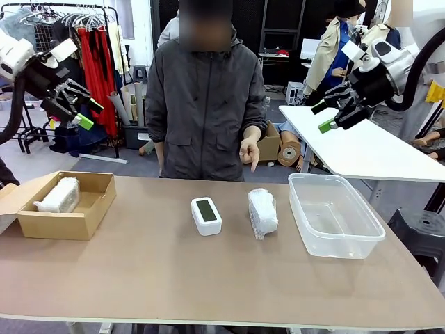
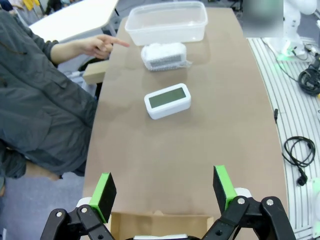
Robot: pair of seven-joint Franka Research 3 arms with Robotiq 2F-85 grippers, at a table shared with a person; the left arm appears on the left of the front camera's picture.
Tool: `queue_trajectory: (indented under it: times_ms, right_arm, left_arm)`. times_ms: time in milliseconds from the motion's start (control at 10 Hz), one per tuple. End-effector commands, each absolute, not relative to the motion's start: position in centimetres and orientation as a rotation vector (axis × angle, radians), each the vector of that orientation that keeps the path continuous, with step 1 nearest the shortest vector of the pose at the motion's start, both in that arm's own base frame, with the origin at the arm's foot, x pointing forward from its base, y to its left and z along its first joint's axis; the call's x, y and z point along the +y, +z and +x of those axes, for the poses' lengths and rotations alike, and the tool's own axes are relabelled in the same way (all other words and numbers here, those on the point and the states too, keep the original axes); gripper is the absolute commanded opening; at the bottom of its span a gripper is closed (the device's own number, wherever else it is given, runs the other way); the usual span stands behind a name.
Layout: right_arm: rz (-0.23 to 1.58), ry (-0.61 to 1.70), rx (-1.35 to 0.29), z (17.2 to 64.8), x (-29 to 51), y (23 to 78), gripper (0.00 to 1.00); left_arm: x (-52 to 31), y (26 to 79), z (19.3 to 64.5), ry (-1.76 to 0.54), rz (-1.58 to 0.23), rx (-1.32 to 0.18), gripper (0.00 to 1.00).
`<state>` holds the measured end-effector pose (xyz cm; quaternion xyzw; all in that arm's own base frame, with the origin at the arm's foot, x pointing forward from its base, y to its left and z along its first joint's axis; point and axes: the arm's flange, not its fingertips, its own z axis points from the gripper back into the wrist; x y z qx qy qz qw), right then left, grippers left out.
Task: Separate and place wrapped and unwrapped clocks.
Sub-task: Pick up the Digital clock indicated by the person.
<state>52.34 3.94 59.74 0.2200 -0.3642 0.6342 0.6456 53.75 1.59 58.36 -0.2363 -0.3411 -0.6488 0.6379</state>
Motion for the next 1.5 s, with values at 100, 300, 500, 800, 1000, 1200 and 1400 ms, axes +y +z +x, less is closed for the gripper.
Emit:
queue_trajectory:
  times_ms: [100, 300, 500, 800, 1000, 1200, 1400]
  right_arm:
    - [0.49, 1.448, -0.825, 52.3, 3.9, 59.8, 1.0]
    - [0.49, 1.448, -0.825, 52.3, 3.9, 59.8, 1.0]
    - [0.49, 1.448, -0.825, 52.3, 3.9, 59.8, 1.0]
    - [0.49, 1.448, -0.825, 52.3, 3.9, 59.8, 1.0]
    - [0.49, 1.448, -0.825, 52.3, 3.9, 59.8, 1.0]
    - [0.49, 1.448, -0.825, 52.3, 3.9, 59.8, 1.0]
    - [0.49, 1.448, -0.825, 52.3, 3.9, 59.8, 1.0]
  left_arm:
    - [-2.6, 59.0, 54.6, -1.46, -0.519, -0.643, 1.0]
    - [-6.9, 59.3, 54.5, -1.361, -0.406, -0.585, 1.0]
    - [-11.0, 58.3, 55.0, -1.237, -0.271, -0.54, 1.0]
    - [-17.7, 56.2, 54.8, -1.233, -0.268, -0.533, 1.0]
    - [-20.9, 55.1, 54.5, -1.237, -0.275, -0.586, 1.0]
    - [-21.4, 54.3, 54.1, -1.25, -0.332, -0.607, 1.0]
    - [-22.1, 55.0, 54.4, -1.264, -0.29, -0.562, 1.0]
